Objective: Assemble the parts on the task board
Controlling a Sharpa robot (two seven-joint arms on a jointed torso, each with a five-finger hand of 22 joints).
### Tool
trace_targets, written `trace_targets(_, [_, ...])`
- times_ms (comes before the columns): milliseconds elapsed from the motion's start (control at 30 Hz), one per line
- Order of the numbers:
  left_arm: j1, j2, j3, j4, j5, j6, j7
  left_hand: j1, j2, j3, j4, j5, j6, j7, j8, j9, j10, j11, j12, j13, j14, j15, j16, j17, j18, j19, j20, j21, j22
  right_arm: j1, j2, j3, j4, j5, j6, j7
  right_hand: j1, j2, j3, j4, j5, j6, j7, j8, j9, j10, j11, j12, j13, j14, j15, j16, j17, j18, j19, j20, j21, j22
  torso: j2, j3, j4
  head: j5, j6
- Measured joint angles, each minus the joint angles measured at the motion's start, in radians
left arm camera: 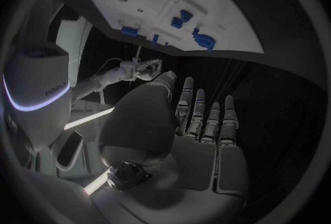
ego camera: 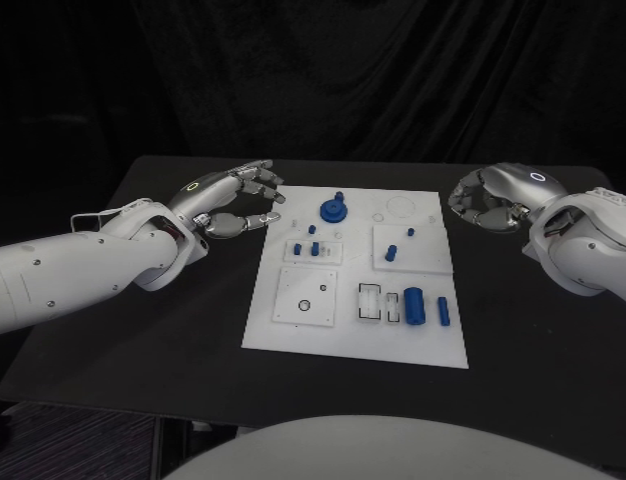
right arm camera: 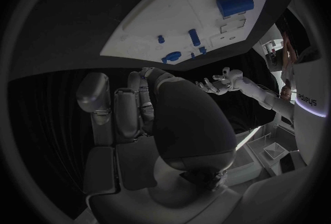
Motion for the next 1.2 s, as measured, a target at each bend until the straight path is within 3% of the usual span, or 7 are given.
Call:
trace_targets(67, [-0.005,0.001,0.000,0.002,0.111,0.062,0.038,-0.020,0.027,-0.062,0.002,0.018,-0.046,-0.001,-0.004,-0.028,-0.062,-0.003,-0.086,-0.053,-0.065,0.000,-0.011,-0.057,0.030,-0.035,0.018,-0.002,-0.120,0.006,0.004,0.000,0.002,0.000,0.000,0.001,-0.002,-0.014,0.015,0.015,-0.024,-0.030,0.004,-0.028,-0.017,-0.033,0.024,-0.111,-0.091,-0.004,0.023,-0.026,-0.003,0.000,-0.011,0.011,-0.021,0.000,-0.001,-0.0009,0.0017,-0.001,0.000])
trace_targets(100, [-0.009,0.002,0.001,0.002,0.161,0.091,0.055,-0.028,0.040,-0.090,0.002,-0.005,-0.090,-0.005,-0.005,-0.044,-0.082,-0.010,-0.111,-0.068,-0.081,0.002,-0.013,-0.073,0.037,-0.045,0.025,-0.004,-0.167,0.007,0.007,0.000,0.003,0.000,0.001,0.001,-0.004,-0.018,0.020,0.020,-0.035,-0.039,0.003,-0.042,-0.027,-0.044,0.034,-0.161,-0.134,-0.006,0.032,-0.033,-0.008,0.000,-0.013,0.018,-0.029,0.000,-0.001,-0.0014,0.0027,-0.002,0.000])
trace_targets(300, [-0.039,0.008,0.000,0.020,0.447,0.254,0.121,-0.045,0.090,-0.229,0.002,-0.101,-0.352,-0.037,-0.023,-0.123,-0.164,-0.035,-0.205,-0.090,-0.132,0.018,-0.024,-0.114,0.037,-0.109,0.047,-0.018,-0.409,0.012,0.035,-0.001,-0.005,-0.010,0.020,0.008,-0.010,-0.024,0.015,0.035,-0.111,-0.051,-0.009,-0.113,-0.074,-0.043,0.052,-0.301,-0.288,-0.013,0.039,-0.060,-0.043,0.016,-0.014,0.032,-0.065,0.000,-0.004,-0.0071,0.0099,-0.017,0.000])
trace_targets(567, [-0.062,0.027,0.000,0.014,0.684,0.409,0.148,-0.151,0.148,-0.339,0.004,-0.171,-0.559,-0.116,-0.039,-0.153,-0.212,-0.030,-0.265,-0.099,-0.135,0.003,-0.024,-0.116,0.037,-0.146,0.029,-0.030,-0.595,0.006,0.054,-0.001,-0.031,-0.033,0.075,0.026,-0.003,-0.026,-0.027,0.029,-0.164,-0.071,-0.025,-0.188,-0.129,-0.086,0.059,-0.397,-0.405,-0.030,0.022,-0.090,-0.082,0.015,-0.017,0.022,-0.105,0.000,-0.009,-0.0221,0.0244,-0.039,0.000])
trace_targets(700, [-0.068,0.036,0.000,0.008,0.762,0.466,0.155,-0.175,0.165,-0.362,0.003,-0.183,-0.659,-0.185,-0.046,-0.163,-0.222,-0.032,-0.287,-0.102,-0.135,-0.011,-0.024,-0.116,0.037,-0.151,0.024,-0.030,-0.633,-0.005,0.062,-0.001,-0.046,-0.043,0.111,0.038,0.006,-0.023,-0.038,0.028,-0.176,-0.074,-0.029,-0.202,-0.142,-0.086,0.059,-0.397,-0.424,-0.032,0.020,-0.094,-0.091,0.015,-0.019,0.019,-0.118,0.000,-0.011,-0.0308,0.0284,-0.046,0.000])
trace_targets(867, [-0.073,0.041,0.000,0.007,0.834,0.511,0.160,-0.163,0.184,-0.365,0.001,-0.146,-0.699,-0.222,-0.050,-0.166,-0.238,-0.049,-0.306,-0.104,-0.135,-0.011,-0.024,-0.116,0.037,-0.150,0.016,-0.030,-0.648,-0.016,0.074,-0.001,-0.069,-0.050,0.145,0.054,0.006,-0.023,-0.062,0.036,-0.204,-0.064,-0.027,-0.210,-0.157,-0.044,0.053,-0.384,-0.443,-0.035,0.017,-0.094,-0.095,0.015,-0.019,0.019,-0.125,0.000,-0.014,-0.0412,0.0311,-0.047,0.000])
trace_targets(1200, [-0.080,0.039,0.000,0.013,0.898,0.541,0.164,-0.132,0.188,-0.365,0.001,-0.109,-0.690,-0.213,-0.050,-0.166,-0.240,-0.050,-0.306,-0.104,-0.136,-0.005,-0.024,-0.116,0.037,-0.143,0.025,-0.030,-0.654,-0.034,0.098,-0.001,-0.111,-0.058,0.178,0.077,0.010,-0.019,-0.074,0.045,-0.205,-0.035,-0.022,-0.214,-0.167,0.047,0.044,-0.349,-0.457,-0.028,0.024,-0.081,-0.089,0.015,-0.007,0.025,-0.104,0.000,-0.017,-0.0642,0.0384,-0.059,0.000])
